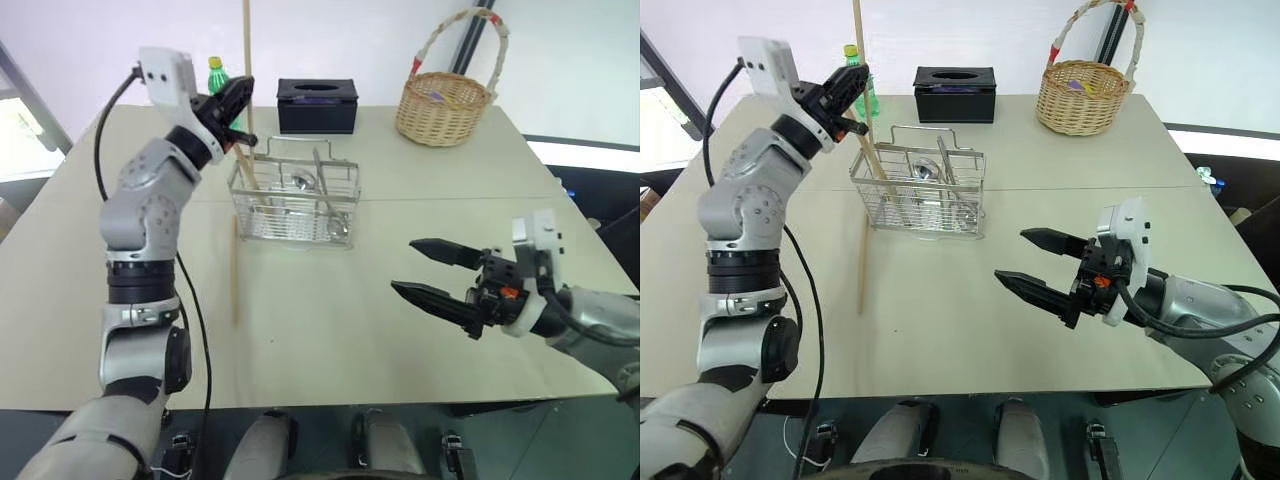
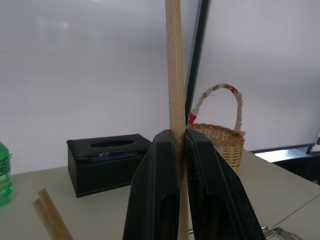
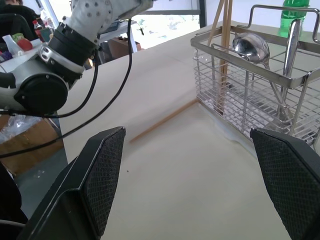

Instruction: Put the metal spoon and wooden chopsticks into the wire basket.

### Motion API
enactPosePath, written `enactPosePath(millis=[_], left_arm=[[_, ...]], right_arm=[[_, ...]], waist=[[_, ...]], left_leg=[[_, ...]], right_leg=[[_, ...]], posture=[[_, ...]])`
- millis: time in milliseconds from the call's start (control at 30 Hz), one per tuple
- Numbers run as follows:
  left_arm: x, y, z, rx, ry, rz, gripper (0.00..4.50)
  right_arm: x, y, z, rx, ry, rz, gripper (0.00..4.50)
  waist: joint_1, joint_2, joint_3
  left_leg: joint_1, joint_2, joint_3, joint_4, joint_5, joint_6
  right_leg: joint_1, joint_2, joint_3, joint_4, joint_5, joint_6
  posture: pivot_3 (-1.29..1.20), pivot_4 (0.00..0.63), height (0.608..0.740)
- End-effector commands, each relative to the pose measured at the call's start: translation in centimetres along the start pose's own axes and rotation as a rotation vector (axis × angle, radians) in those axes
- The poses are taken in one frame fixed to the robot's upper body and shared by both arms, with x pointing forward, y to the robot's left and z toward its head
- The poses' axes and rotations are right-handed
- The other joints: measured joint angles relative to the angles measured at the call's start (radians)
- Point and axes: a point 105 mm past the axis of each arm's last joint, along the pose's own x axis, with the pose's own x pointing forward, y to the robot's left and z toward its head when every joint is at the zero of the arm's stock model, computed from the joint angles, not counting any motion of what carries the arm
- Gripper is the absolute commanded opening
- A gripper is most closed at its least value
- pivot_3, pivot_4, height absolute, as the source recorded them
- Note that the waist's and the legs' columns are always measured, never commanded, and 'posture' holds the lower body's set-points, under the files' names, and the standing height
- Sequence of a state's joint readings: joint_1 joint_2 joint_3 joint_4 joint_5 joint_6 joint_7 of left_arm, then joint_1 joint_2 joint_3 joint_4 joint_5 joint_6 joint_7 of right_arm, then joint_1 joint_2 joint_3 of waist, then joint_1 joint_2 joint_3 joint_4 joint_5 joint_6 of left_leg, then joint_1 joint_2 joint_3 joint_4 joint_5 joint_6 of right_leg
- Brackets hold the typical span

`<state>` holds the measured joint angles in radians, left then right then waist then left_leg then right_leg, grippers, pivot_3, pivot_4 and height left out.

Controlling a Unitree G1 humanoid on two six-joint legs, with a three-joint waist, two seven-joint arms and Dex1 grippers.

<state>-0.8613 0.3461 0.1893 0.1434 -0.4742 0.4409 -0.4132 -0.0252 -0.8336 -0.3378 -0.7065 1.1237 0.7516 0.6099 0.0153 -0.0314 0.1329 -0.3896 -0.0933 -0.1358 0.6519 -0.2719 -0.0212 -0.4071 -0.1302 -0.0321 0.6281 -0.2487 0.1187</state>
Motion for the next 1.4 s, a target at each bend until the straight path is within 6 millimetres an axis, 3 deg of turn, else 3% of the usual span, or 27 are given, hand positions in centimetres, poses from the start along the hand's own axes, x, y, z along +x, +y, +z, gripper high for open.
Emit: enactPosePath(millis=[33,67,167,333,400,633,1100,1167,1233,1400], left_arm=[[0.1,-0.5,0.4,0.038,-0.040,-0.006,0.04],[0.0,-0.4,0.1,0.037,-0.038,-0.001,0.04],[-0.2,-0.3,-0.3,0.027,-0.038,0.015,1.08],[-0.5,-0.5,-0.2,0.006,-0.045,0.011,3.67],[-0.6,-0.4,0.1,0.001,-0.051,0.014,4.47],[-1.3,-0.3,2.5,0.003,-0.076,0.030,4.47],[-3.0,2.7,9.1,-0.030,-0.087,0.163,4.47],[-3.8,7.0,8.0,-0.081,0.057,0.479,4.47],[-5.6,9.8,5.7,-0.070,0.254,0.727,4.47],[-8.4,10.3,0.4,-0.176,0.598,0.911,4.47]], right_arm=[[0.0,0.4,1.5,-0.049,-0.043,0.004,4.14],[0.0,0.3,1.5,-0.048,-0.046,0.000,4.14],[-0.1,0.0,1.6,-0.042,-0.051,-0.016,4.14],[-0.3,-0.4,1.6,-0.036,-0.052,-0.030,4.14],[-0.3,-0.6,1.7,-0.033,-0.055,-0.035,4.14],[0.3,-0.6,2.8,-0.041,-0.063,-0.036,4.14],[1.6,-1.6,2.6,-0.036,-0.056,-0.022,4.14],[1.5,-1.5,2.2,-0.038,-0.057,-0.016,4.14],[1.4,-1.4,1.9,-0.037,-0.058,-0.011,4.14],[1.3,-1.2,1.2,-0.048,-0.041,0.012,4.14]], waist=[[0.000,0.000,0.000],[0.000,0.000,0.000],[0.000,0.000,0.000],[0.000,0.000,0.000],[0.000,0.000,0.000],[-0.002,0.000,0.000],[-0.001,-0.001,0.001],[-0.001,-0.001,0.001],[-0.001,-0.001,0.001],[0.000,-0.002,0.002]], left_leg=[[0.000,0.000,0.000,0.000,0.000,0.000],[0.000,0.000,0.000,0.000,0.000,0.000],[0.000,0.000,0.000,0.000,0.000,0.000],[0.000,0.000,0.000,0.000,0.000,0.000],[0.000,0.000,0.000,0.000,0.000,0.000],[0.000,0.000,0.000,-0.001,0.000,0.000],[0.000,0.000,-0.001,0.000,0.000,0.000],[0.000,0.000,-0.001,-0.001,0.000,0.000],[0.001,0.000,-0.001,-0.001,0.000,0.000],[0.004,0.001,0.000,-0.003,0.000,0.000]], right_leg=[[0.000,0.000,0.000,0.000,0.000,0.000],[0.000,0.000,0.000,0.000,0.000,0.000],[0.000,0.000,0.000,0.000,0.000,0.000],[0.000,0.000,0.000,0.000,0.000,0.000],[0.000,0.000,0.000,0.000,0.000,0.000],[0.000,0.001,0.000,0.000,0.000,0.000],[-0.001,0.003,0.000,0.000,0.000,0.000],[-0.001,0.003,-0.001,0.000,0.000,0.000],[0.000,0.004,-0.001,0.000,0.000,0.000],[0.001,0.006,0.001,0.002,-0.001,0.001]], posture=[[0.00,0.150,0.661],[0.00,0.150,0.661],[0.00,0.150,0.661],[0.00,0.150,0.661],[0.00,0.150,0.661],[0.00,0.150,0.661],[0.00,0.150,0.661],[0.00,0.150,0.661],[0.00,0.150,0.661],[0.00,0.150,0.661]])
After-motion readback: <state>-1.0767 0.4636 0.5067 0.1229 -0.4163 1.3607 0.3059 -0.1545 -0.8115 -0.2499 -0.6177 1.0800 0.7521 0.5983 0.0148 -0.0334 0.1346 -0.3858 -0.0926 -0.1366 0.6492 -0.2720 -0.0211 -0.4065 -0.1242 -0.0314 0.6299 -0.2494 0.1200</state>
